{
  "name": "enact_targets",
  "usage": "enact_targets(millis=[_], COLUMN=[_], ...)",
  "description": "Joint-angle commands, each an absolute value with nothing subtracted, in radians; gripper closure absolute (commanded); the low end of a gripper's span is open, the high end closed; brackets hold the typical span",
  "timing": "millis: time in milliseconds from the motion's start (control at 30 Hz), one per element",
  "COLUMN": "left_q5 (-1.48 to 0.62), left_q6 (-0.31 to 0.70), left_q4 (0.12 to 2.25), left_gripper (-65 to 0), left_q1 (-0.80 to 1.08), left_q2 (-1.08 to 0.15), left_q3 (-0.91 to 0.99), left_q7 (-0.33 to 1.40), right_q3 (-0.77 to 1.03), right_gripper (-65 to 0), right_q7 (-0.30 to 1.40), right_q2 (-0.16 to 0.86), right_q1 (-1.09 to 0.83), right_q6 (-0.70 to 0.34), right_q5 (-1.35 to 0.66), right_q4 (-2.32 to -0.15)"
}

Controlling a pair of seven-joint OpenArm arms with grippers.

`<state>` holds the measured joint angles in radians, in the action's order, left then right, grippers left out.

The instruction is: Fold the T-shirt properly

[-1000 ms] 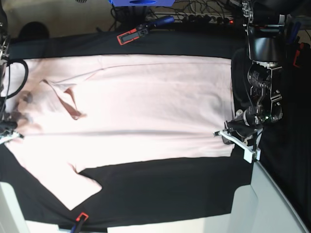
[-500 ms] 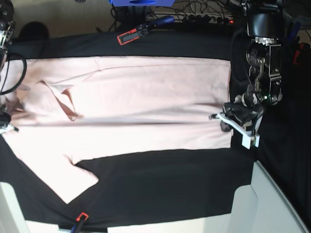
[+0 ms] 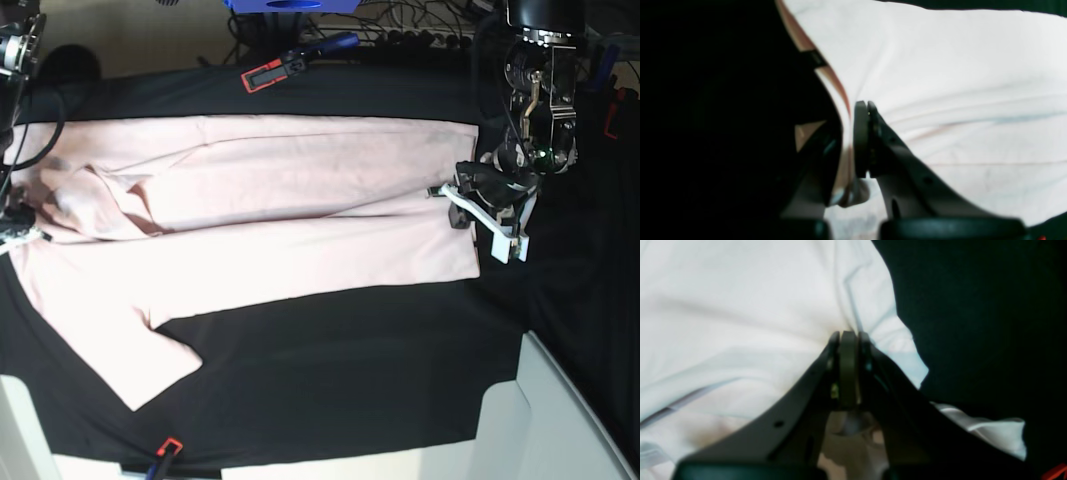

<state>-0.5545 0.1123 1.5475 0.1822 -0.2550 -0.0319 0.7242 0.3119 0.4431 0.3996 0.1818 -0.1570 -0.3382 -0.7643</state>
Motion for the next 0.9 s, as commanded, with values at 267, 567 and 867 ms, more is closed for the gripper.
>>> enact_targets(millis=[267,567,867], left_q5=[-0.387,-0.389,-0.390], left_q6=[0.111,0.111,0.111], left_q4=[1.549,1.563,1.613], left_gripper=[0.0,-42.0,-58.3], left_q1=[0.191,0.177,0.168], left_q2=[-0.257,-0.248,-0.248], left_q3=[-0.027,0.024,0.051], left_q7=[0.708,0.786,0.792], right_q3=[0.403,0.400,0.400], right_gripper=[-0.4,-28.9,-44.0], right_q7=[0.504,0.664,0.707], right_q2=[0.394,0.397,0.398], right_q1=[0.177,0.177,0.185], right_q6=[-0.157,-0.159,-0.157], right_q5=[-0.334,-0.332,-0.332], right_q4=[-0.895,-1.058,-1.142])
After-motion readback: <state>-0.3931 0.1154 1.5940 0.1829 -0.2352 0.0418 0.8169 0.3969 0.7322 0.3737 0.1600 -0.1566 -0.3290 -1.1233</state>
